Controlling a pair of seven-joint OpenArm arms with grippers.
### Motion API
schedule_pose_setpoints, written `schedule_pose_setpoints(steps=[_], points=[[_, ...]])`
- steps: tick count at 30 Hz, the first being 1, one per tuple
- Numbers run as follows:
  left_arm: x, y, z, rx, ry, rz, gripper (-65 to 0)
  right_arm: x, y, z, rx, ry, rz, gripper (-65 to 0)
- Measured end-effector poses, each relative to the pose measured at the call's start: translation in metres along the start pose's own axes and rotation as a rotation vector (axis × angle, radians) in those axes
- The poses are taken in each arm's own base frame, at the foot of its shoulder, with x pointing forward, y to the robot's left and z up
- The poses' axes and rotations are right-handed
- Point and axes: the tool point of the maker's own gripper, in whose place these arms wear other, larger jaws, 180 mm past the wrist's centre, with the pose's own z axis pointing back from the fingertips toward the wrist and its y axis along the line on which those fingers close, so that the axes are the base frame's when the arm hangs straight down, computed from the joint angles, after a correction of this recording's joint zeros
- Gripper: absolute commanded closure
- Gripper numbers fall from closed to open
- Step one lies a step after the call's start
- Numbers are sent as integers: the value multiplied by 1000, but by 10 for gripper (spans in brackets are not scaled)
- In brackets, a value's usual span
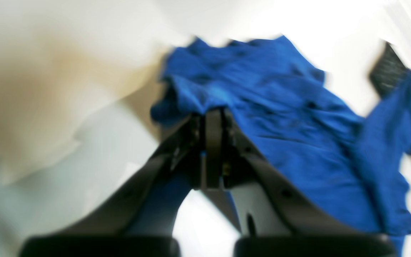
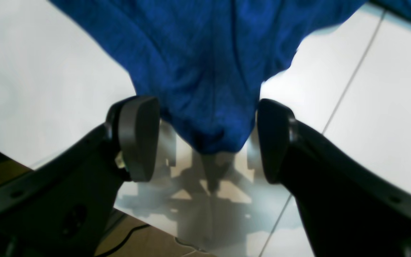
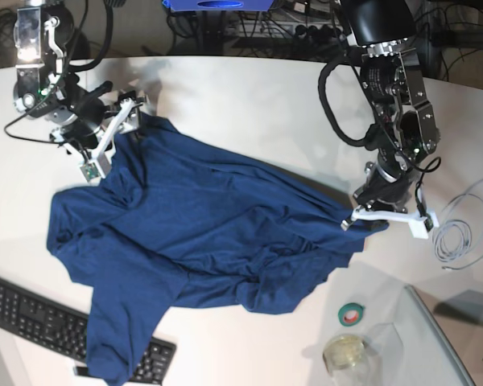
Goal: Layout the t-shirt on the table in an organized manner, then fold the t-shirt properly
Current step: 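Pull the grasped edge with the left gripper away from the right gripper, then hold the t-shirt with both grippers and stretch it taut between them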
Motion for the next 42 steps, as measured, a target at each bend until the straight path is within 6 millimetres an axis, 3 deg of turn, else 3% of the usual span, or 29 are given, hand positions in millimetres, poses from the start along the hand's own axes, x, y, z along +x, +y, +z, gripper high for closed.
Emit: schedule_pose_setpoints(steps=[5, 8, 11, 15, 18, 21, 26, 30, 36, 39, 42], points=[[-40, 25, 8, 47, 93, 25, 0, 1, 0, 0, 0, -2, 1, -404], [-38, 56, 15, 122, 77, 45, 0, 1, 0, 0, 1, -2, 1, -404], [-41, 73, 15, 158, 83, 49, 0, 1, 1, -1, 2, -1, -2, -404], [-61, 74, 16, 159, 137, 64, 0, 1, 1, -1, 2, -1, -2, -404], [-59, 76, 16, 165, 129, 59, 0, 1, 2, -1, 7, -2, 2, -402], [-57, 76, 16, 165, 126, 59, 0, 4, 17, 3, 84, -9, 99, -398], [-66, 79, 12, 173, 149, 67, 0, 33, 23, 15, 85, -92, 156, -398], [-68, 79, 12, 171, 156, 69, 0, 29, 23, 15, 86, -81, 155, -398], [-44, 60, 16, 130, 87, 69, -377, 17, 22, 9, 93, -47, 135, -398], [-36, 50, 20, 111, 58, 75, -467, 14, 22, 8, 93, -38, 134, -398], [-33, 42, 20, 91, 51, 77, -504, 14, 21, 9, 90, -38, 133, -398]])
